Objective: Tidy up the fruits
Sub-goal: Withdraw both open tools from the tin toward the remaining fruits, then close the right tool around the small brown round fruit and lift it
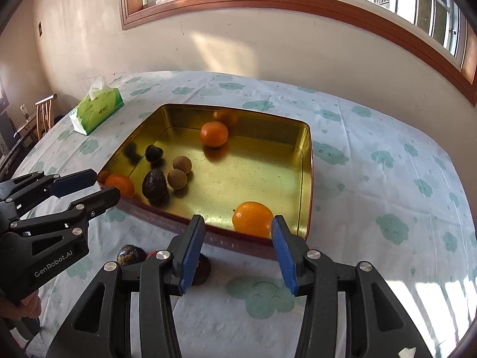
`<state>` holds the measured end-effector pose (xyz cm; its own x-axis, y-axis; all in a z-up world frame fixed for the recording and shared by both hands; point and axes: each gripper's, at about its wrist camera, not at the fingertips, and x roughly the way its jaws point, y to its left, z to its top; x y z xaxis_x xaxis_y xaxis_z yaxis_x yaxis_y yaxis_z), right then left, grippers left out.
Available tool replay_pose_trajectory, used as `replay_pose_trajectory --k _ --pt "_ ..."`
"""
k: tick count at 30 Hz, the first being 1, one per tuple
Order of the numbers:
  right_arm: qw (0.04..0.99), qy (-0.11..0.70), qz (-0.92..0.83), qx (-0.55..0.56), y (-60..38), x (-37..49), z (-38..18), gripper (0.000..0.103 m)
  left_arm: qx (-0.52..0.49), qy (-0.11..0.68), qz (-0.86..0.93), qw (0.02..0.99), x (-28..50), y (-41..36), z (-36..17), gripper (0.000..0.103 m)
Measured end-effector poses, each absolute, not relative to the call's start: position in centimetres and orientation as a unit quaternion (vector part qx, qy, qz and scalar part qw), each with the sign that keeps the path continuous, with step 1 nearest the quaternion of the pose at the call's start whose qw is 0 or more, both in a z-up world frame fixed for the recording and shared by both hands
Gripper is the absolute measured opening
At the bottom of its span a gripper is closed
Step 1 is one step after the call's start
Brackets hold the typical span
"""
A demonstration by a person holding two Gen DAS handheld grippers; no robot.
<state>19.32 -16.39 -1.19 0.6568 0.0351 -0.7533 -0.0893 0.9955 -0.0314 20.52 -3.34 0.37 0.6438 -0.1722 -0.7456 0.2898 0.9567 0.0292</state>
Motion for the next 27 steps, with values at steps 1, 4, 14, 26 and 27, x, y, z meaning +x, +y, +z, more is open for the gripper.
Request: replay_pose_trajectory --k 1,4,14,26,27 --pt "0.909 0.413 0.035 -0.034 -16.3 18.7 -1.2 0.044 0.073 0.402 -0.128 0.904 19.9 -3.2 0.4 0.041" --pt "0.908 0.416 0.039 -0.029 -15.9 16.4 -1.5 0.044 0.070 0.402 -0.128 0.904 17.8 -2.8 0.3 0.041" --pt "0.895 0.441 0.057 -0.031 -13.8 8.2 -4.5 0.044 0.059 0.428 -0.107 0.896 11.4 0.2 -2.4 0.041" --pt "0.881 0.459 0.100 -0.047 -9.6 3.7 -7.0 0.044 0.051 0.428 -0.086 0.898 8.0 2.9 -3.6 0.041" --pt "0.881 0.460 0.101 -0.049 -9.3 3.7 -7.1 0.045 0.049 0.428 -0.086 0.898 7.9 3.0 -3.6 0.041"
